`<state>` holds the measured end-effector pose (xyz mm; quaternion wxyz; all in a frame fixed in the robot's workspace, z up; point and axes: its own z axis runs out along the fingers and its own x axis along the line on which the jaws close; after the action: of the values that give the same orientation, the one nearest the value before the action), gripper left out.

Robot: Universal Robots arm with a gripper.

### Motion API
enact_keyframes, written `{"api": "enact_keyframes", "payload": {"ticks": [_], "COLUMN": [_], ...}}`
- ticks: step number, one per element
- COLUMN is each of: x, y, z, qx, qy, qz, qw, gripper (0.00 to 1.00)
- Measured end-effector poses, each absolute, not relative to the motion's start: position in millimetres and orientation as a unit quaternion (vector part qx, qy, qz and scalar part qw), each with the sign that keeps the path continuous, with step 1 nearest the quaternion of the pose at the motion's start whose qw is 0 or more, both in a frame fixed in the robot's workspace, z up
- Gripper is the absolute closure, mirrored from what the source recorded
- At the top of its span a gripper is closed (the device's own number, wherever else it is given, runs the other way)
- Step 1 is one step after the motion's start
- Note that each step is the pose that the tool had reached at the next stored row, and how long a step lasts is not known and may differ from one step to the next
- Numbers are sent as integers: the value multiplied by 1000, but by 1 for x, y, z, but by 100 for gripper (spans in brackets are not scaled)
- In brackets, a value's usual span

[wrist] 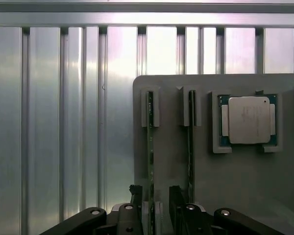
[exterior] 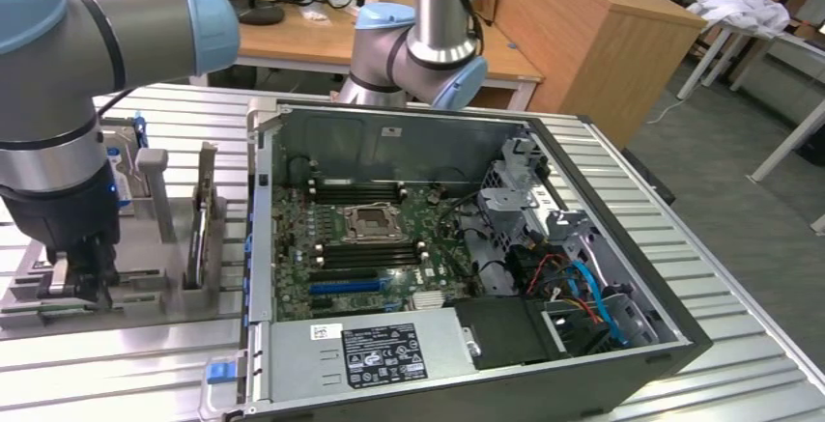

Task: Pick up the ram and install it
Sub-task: 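Pick up the ram and move it above insertion slot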

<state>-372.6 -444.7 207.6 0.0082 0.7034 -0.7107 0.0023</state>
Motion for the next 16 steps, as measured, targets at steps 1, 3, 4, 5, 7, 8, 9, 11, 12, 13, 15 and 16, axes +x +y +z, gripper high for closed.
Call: {"api": "enact_keyframes", "payload": {"ticks": [1,3,4,5,7,8,9,11,12,13,15,16], "x": [-373,-373,-373,-373,-373,-373,-373,-373,-373,-373,-373,-373], "y": [-445,-445,-445,-445,-445,-445,-445,-445,-445,-445,-445,-445], "z": [207,207,207,207,206,206,206,205,204,204,203,203], "qx": [703,704,704,704,704,704,704,704,704,704,704,704], "qy": [-711,-711,-711,-711,-711,-710,-710,-710,-710,-710,-710,-710], "qz": [2,2,2,2,2,2,2,2,3,3,3,3], "qw": [8,8,8,8,8,8,8,8,8,8,8,8], "gripper": [64,64,64,64,64,64,64,64,64,64,64,64]}}
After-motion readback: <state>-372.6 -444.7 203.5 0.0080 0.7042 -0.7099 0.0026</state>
